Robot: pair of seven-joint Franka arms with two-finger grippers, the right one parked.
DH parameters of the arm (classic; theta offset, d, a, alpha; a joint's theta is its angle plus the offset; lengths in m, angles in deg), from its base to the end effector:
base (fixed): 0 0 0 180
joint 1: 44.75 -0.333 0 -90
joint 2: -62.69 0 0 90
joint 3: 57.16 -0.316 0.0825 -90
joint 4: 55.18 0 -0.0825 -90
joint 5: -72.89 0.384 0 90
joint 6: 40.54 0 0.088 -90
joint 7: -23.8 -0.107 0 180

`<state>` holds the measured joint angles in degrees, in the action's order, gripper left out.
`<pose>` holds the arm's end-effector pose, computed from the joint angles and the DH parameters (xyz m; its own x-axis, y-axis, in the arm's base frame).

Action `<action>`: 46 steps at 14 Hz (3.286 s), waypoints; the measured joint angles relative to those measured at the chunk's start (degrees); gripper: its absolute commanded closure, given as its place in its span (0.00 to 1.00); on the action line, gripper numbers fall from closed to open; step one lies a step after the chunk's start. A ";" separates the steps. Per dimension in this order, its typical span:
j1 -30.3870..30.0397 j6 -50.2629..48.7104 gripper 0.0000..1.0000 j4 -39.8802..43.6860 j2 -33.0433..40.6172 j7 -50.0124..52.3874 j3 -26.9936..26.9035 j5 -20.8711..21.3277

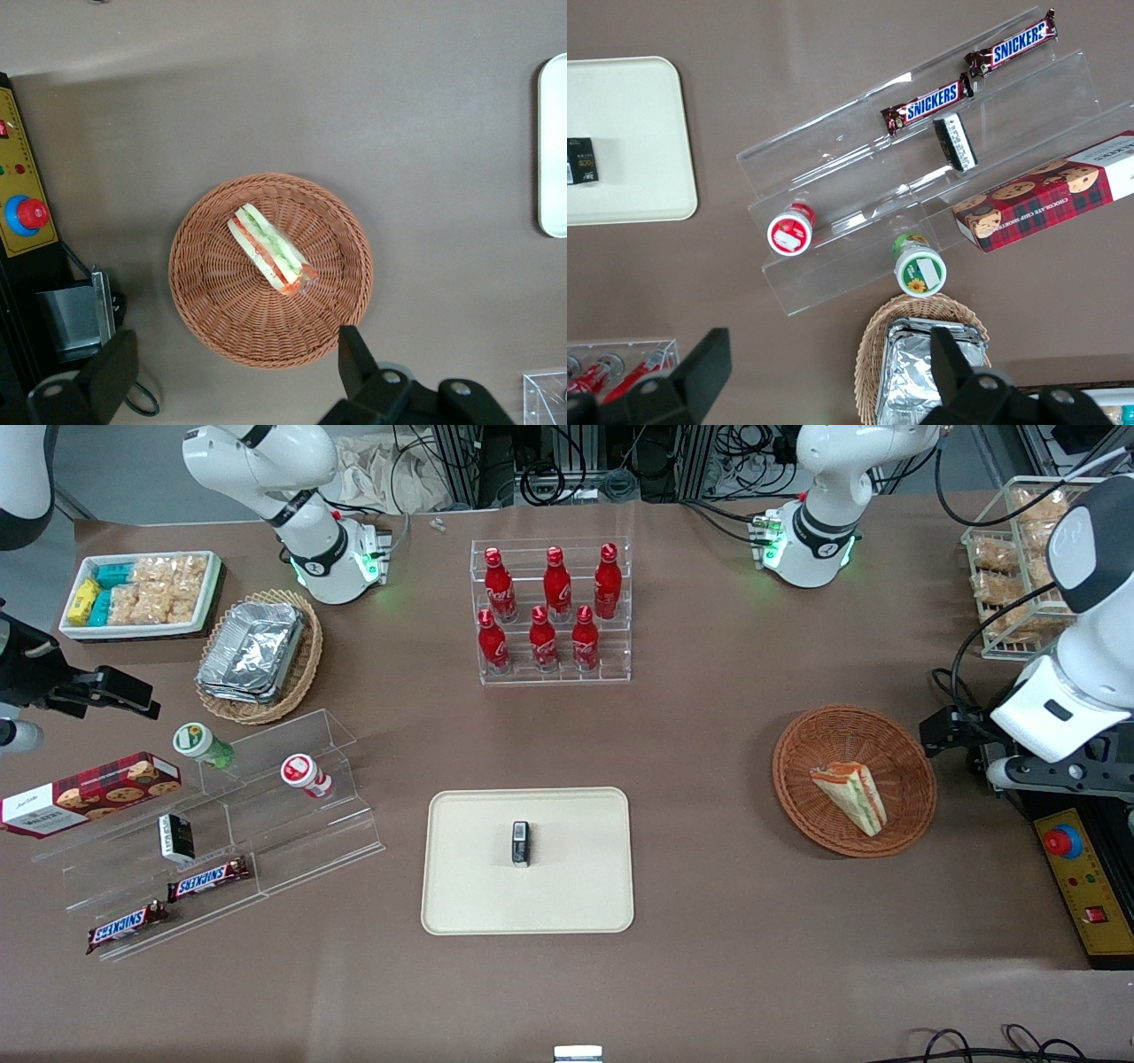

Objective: Place sandwich from basket to tray
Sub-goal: 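Move the left gripper down over the wrapped sandwich in the wicker basket, then close the left gripper on the sandwich's crust edge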

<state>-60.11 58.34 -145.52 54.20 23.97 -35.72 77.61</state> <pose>0.6051 -0.0425 0.5547 0.9937 -0.1113 0.0112 -0.1110 -0.9934 -0.0275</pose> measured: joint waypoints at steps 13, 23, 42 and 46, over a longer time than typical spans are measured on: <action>0.12 0.52 0.00 -0.94 -3.77 17.30 2.50 0.00; 0.03 18.71 0.00 -16.87 -4.12 30.38 2.43 0.38; -0.58 37.23 0.00 -34.13 -2.83 40.18 0.07 1.96; -0.58 39.16 0.00 -34.78 -3.70 43.19 -0.61 1.97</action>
<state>-60.69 97.50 -180.31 50.50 67.16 -36.33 79.58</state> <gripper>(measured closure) 0.000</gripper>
